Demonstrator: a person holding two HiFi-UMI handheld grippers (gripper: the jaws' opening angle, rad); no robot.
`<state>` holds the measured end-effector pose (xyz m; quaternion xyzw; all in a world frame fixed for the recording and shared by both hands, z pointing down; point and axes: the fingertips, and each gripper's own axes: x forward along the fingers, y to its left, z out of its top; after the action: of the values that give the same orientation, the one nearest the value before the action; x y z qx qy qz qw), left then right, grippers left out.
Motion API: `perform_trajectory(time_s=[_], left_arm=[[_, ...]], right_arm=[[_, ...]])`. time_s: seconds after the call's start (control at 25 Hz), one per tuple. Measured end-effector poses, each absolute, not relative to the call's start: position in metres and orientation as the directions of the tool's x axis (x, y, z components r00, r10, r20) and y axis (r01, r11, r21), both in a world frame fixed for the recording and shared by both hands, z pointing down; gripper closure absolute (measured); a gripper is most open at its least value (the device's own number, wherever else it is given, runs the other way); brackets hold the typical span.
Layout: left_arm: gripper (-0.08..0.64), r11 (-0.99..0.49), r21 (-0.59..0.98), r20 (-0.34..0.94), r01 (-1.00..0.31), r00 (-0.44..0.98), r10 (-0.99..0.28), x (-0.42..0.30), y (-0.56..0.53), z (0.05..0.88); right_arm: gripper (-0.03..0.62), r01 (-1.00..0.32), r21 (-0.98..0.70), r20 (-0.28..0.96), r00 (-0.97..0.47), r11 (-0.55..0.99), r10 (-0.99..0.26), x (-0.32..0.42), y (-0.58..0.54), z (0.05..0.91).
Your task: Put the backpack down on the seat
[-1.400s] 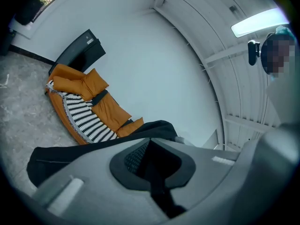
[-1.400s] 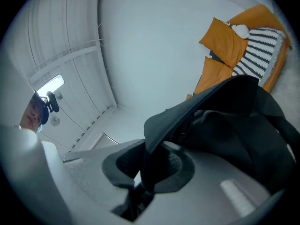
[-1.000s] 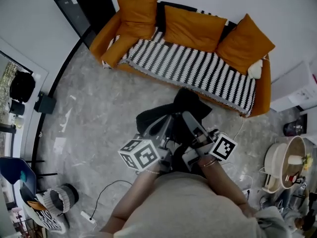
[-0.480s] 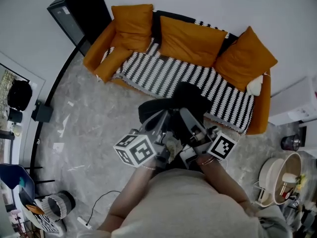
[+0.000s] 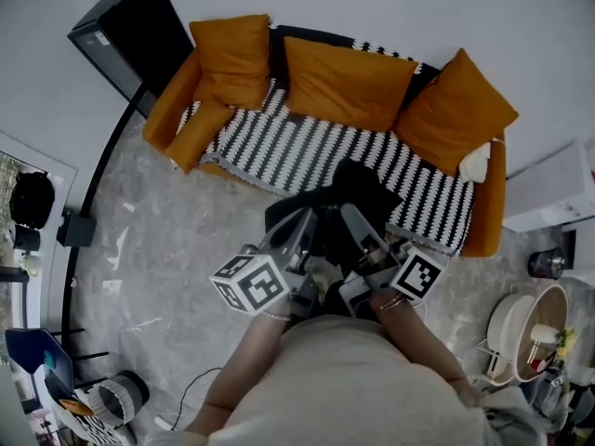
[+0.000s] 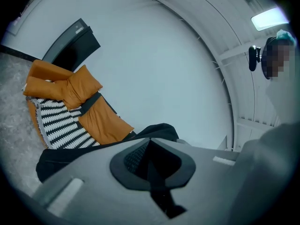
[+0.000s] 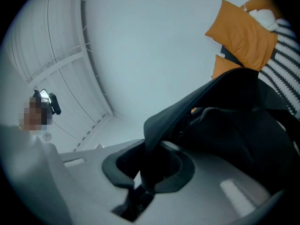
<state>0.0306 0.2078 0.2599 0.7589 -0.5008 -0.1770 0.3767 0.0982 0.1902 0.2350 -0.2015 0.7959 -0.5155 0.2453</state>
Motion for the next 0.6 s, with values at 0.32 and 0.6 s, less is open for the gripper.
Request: perform_trajectory(time_s=[0.32, 0.6], left_arm=[[0.554, -0.227, 0.774, 0.104, -0.591, 0.472, -0.876, 0.008, 0.115, 0.273], [0.554, -0.256, 0.766, 0.1, -0.59, 0.502, -0.859, -0.043, 0.019, 0.266]], right_arm=[[0.54, -0.088, -0.927, -0.163, -0.781, 0.365, -0.602, 0.073, 0.105, 0.25], [0.541, -0.115, -0.92, -0.163, -0.756, 0.374, -0.634, 0.028, 0.021, 0.249]])
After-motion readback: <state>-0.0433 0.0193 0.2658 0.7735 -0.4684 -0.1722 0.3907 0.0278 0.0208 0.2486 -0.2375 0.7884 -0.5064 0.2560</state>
